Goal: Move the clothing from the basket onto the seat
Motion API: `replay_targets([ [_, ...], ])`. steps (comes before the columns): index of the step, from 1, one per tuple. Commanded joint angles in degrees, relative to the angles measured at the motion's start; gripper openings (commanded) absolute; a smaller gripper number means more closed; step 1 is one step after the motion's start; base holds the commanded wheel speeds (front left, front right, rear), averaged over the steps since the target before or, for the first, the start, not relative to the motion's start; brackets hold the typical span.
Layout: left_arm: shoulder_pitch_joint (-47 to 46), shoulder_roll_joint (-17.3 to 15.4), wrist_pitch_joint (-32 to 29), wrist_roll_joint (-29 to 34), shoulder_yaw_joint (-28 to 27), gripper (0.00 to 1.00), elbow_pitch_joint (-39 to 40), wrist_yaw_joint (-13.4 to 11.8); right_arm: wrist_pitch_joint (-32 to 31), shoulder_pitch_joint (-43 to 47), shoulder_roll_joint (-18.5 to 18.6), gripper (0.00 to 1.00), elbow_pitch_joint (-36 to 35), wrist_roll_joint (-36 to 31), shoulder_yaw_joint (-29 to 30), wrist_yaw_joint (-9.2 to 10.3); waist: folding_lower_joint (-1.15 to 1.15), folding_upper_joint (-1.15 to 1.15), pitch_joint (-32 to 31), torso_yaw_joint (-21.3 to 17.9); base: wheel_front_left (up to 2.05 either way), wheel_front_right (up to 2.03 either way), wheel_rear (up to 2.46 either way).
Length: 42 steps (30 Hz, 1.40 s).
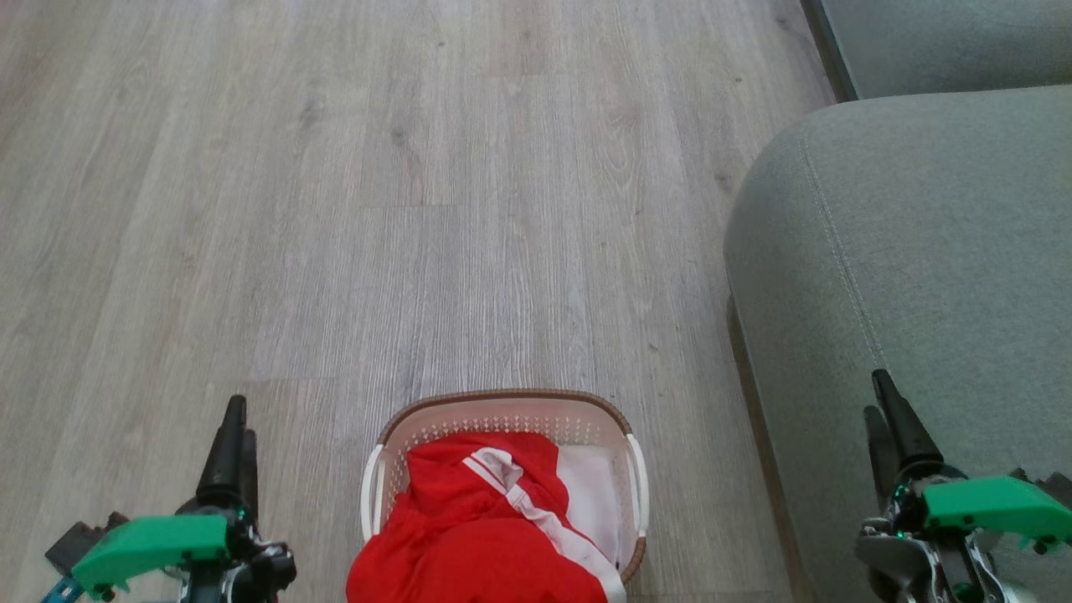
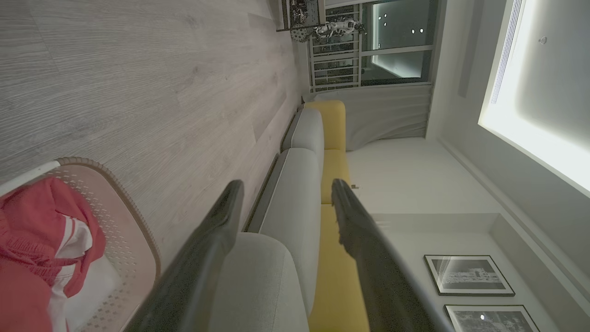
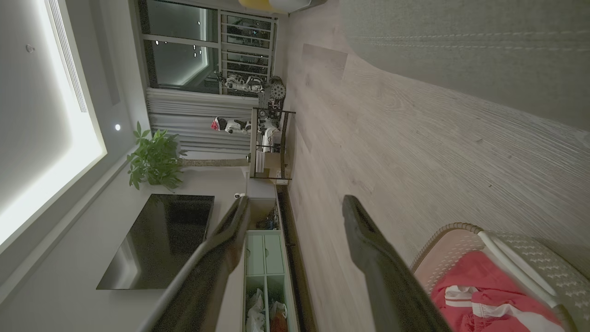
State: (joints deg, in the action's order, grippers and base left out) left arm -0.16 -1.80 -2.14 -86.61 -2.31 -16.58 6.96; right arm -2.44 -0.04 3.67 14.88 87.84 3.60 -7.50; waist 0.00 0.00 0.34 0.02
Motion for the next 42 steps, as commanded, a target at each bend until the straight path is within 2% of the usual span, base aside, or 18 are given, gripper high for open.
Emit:
replay_targets([
  [1, -3.04, -0.55, 0.44, 1.0, 0.01, 1.0, 2.45, -0.19, 0.59, -2.42, 1.1, 1.0, -2.56, -0.86, -0.43, 0.0, 0.0, 0.0, -0.01, 0.01, 0.0, 0.0, 0.0],
  [8, -3.11, -0.59, 1.61, 6.29, 1.15, 1.0, 4.06, -0.86, 1.77, -2.49, 1.81, 1.0, -4.64, -4.46, -1.73, 0.0, 0.0, 0.0, 0.01, 0.06, 0.0, 0.0, 0.0],
  [12, -3.18, -0.61, 2.28, 11.54, 2.19, 1.0, 4.66, -1.42, 2.45, -2.48, 2.17, 1.0, -5.64, -7.31, -2.22, 0.0, 0.0, 0.0, 0.0, 0.1, 0.0, 0.0, 0.0],
  [27, -3.32, -0.69, 4.79, 29.16, 5.41, 1.0, 5.75, -5.01, 4.99, -2.42, 4.1, 1.0, -8.54, -24.04, -4.83, 0.0, 0.0, 0.0, -0.21, 0.33, 0.0, 0.0, 0.0],
  [42, -3.52, -0.77, 7.31, 41.63, 7.6, 1.0, 6.58, -7.17, 7.52, -2.63, 5.55, 1.0, -8.45, -36.21, -8.25, 0.01, 0.0, 0.0, -0.58, 0.44, 0.0, 0.0, 0.0],
])
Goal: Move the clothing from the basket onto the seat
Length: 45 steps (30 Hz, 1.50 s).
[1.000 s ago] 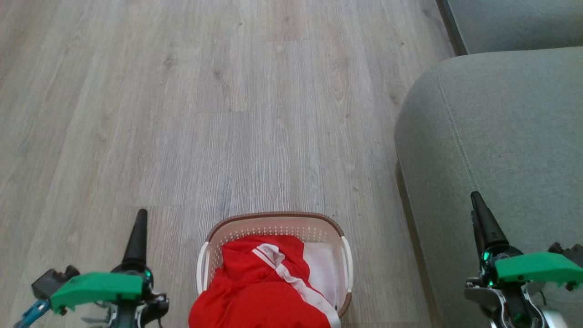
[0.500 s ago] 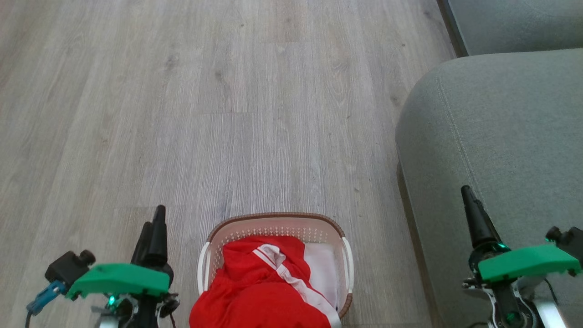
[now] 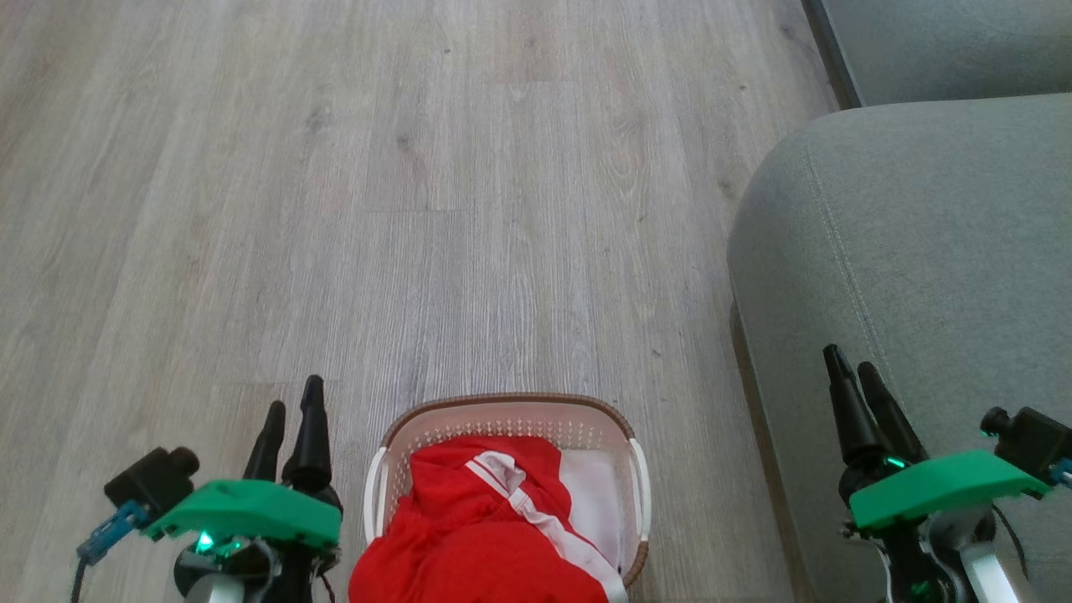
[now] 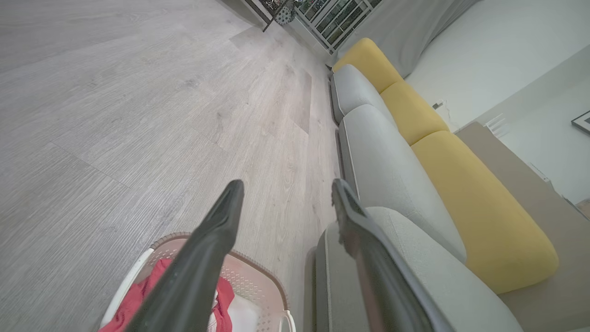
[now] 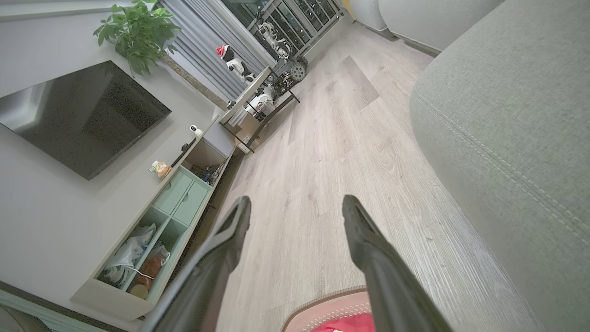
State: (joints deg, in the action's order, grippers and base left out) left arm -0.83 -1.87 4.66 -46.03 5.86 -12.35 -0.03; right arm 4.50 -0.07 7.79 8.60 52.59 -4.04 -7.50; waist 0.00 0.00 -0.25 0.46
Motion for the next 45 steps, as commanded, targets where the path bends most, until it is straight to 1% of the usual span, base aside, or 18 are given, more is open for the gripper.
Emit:
replay_targets([
  [1, -2.87, -0.7, 0.67, 1.73, -0.44, 1.0, 2.42, -0.27, 0.75, -2.61, 1.49, 1.0, -2.19, -1.6, -0.77, 0.01, 0.0, 0.0, -0.01, 0.01, 0.0, 0.0, 0.0],
  [33, -3.28, -0.87, 6.03, 22.98, 3.68, 1.0, 5.51, -3.92, 6.16, -2.55, 3.32, 1.0, -6.17, -21.06, -4.2, 0.01, 0.0, 0.0, -0.09, 0.73, 0.0, 0.0, 0.0],
  [45, -3.44, -0.93, 7.87, 30.35, 5.29, 1.0, 6.44, -5.07, 8.02, -2.39, 4.0, 1.0, -7.8, -27.42, -5.51, 0.01, 0.0, 0.0, -0.08, 0.83, 0.0, 0.0, 0.0],
])
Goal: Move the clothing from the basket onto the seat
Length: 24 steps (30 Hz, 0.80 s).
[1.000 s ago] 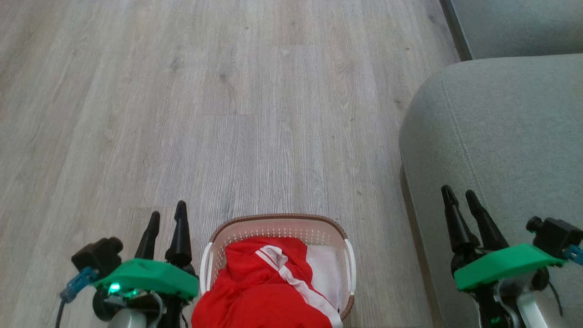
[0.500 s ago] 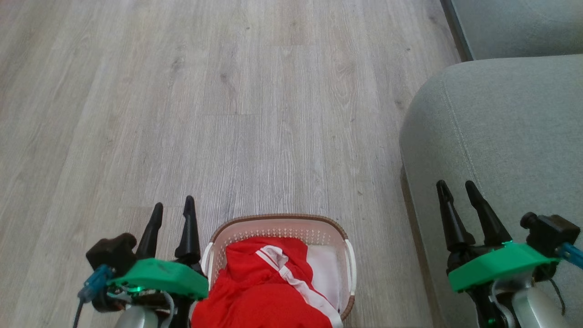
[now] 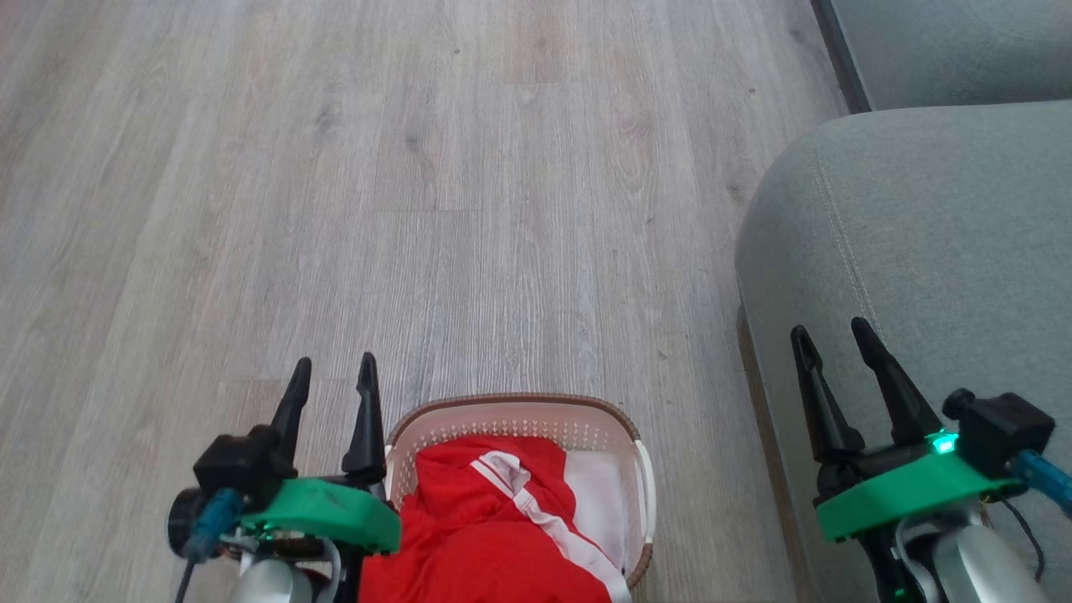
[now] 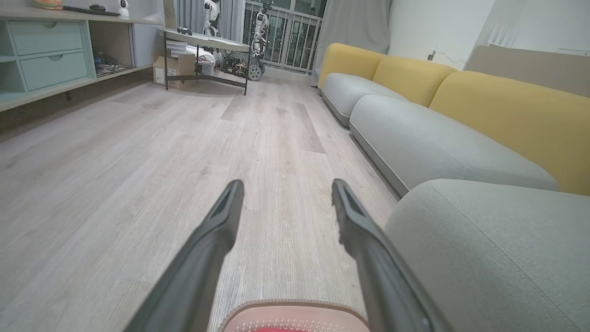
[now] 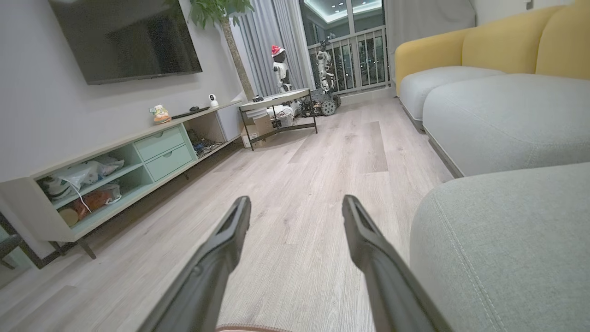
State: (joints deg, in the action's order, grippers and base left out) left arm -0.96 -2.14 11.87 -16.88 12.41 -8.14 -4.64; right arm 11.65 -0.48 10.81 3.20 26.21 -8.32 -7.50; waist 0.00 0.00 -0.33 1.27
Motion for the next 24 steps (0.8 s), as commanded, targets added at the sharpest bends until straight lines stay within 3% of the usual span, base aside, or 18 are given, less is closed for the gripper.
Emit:
replay_targets([
  [1, -3.33, -0.67, 0.83, 1.87, -1.09, 1.0, 2.31, -0.57, 1.03, -1.94, 1.05, 1.0, -2.54, -1.62, -1.32, 0.01, 0.0, 0.0, -0.01, 0.04, 0.0, 0.0, 0.0],
  [15, -3.69, -0.74, 3.13, 11.04, 0.83, 1.0, 3.3, -2.33, 3.35, -1.8, 1.69, 1.0, -4.37, -9.4, -2.58, 0.01, 0.0, 0.0, -0.05, 0.32, 0.0, 0.0, 0.0],
  [24, -3.72, -0.74, 3.13, 10.65, 0.68, 1.0, 3.28, -2.19, 3.35, -1.75, 1.37, 1.0, -4.25, -8.9, -2.22, 0.01, 0.0, 0.0, -0.08, 0.26, 0.0, 0.0, 0.0],
])
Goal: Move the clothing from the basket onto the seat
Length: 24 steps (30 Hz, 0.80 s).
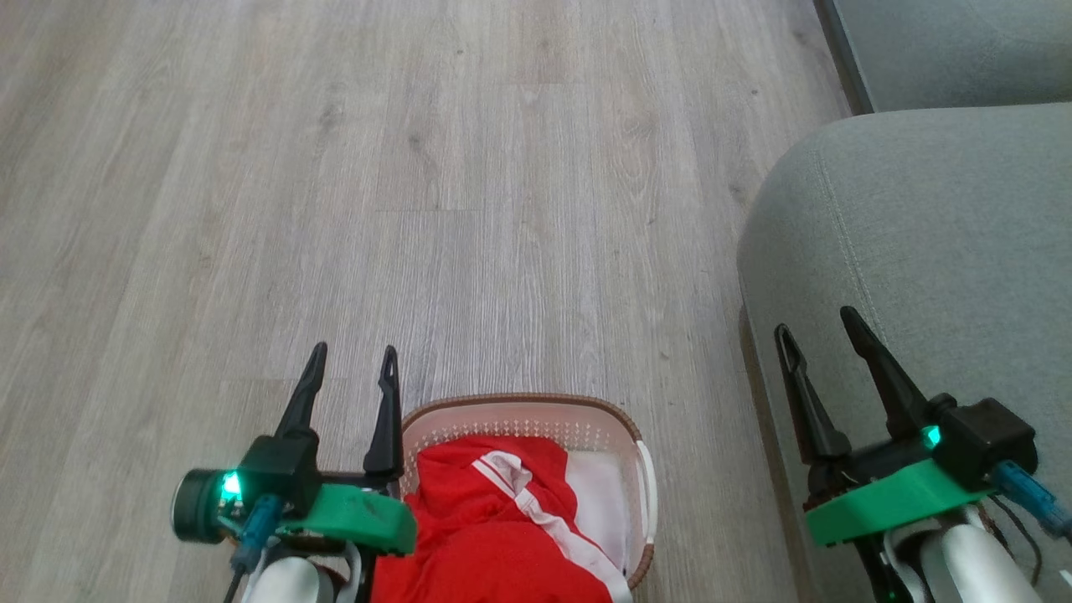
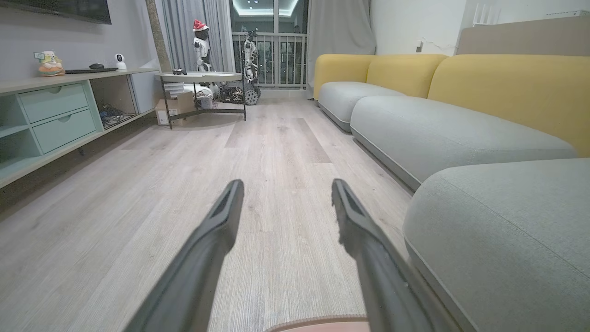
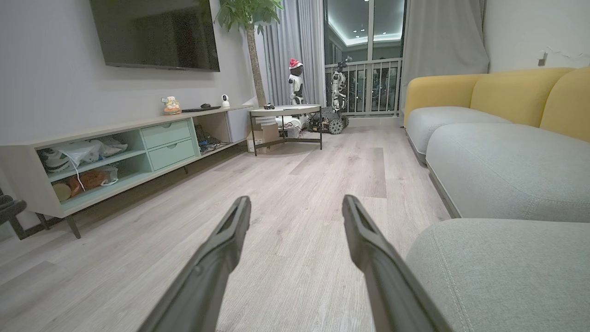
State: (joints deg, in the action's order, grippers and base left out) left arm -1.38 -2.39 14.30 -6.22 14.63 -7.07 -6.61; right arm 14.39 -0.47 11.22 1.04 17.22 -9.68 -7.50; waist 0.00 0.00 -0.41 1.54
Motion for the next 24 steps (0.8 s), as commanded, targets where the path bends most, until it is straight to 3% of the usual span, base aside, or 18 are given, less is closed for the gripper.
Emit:
replay_targets([
  [1, -3.31, -0.49, 0.7, -0.11, -1.55, 1.0, 2.2, -0.22, 0.61, -1.76, 0.93, 1.0, -2.08, 0.19, -0.81, 0.01, 0.0, 0.0, 0.02, -0.02, 0.0, 0.0, 0.0],
  [17, -3.49, -0.49, 0.7, -2.22, -1.33, 1.0, 2.43, -0.62, 0.61, -2.56, 0.79, 1.0, -2.46, 3.35, 0.54, 0.01, 0.0, 0.0, 1.7, -2.12, 0.0, 0.0, 0.0],
  [24, -5.69, -0.49, 0.7, -3.93, -0.26, 1.0, 1.42, -1.95, 0.61, -5.13, 2.04, 1.0, -3.7, 6.3, 1.04, 0.01, 0.0, 0.0, 6.99, -4.79, 0.0, 0.0, 0.0],
])
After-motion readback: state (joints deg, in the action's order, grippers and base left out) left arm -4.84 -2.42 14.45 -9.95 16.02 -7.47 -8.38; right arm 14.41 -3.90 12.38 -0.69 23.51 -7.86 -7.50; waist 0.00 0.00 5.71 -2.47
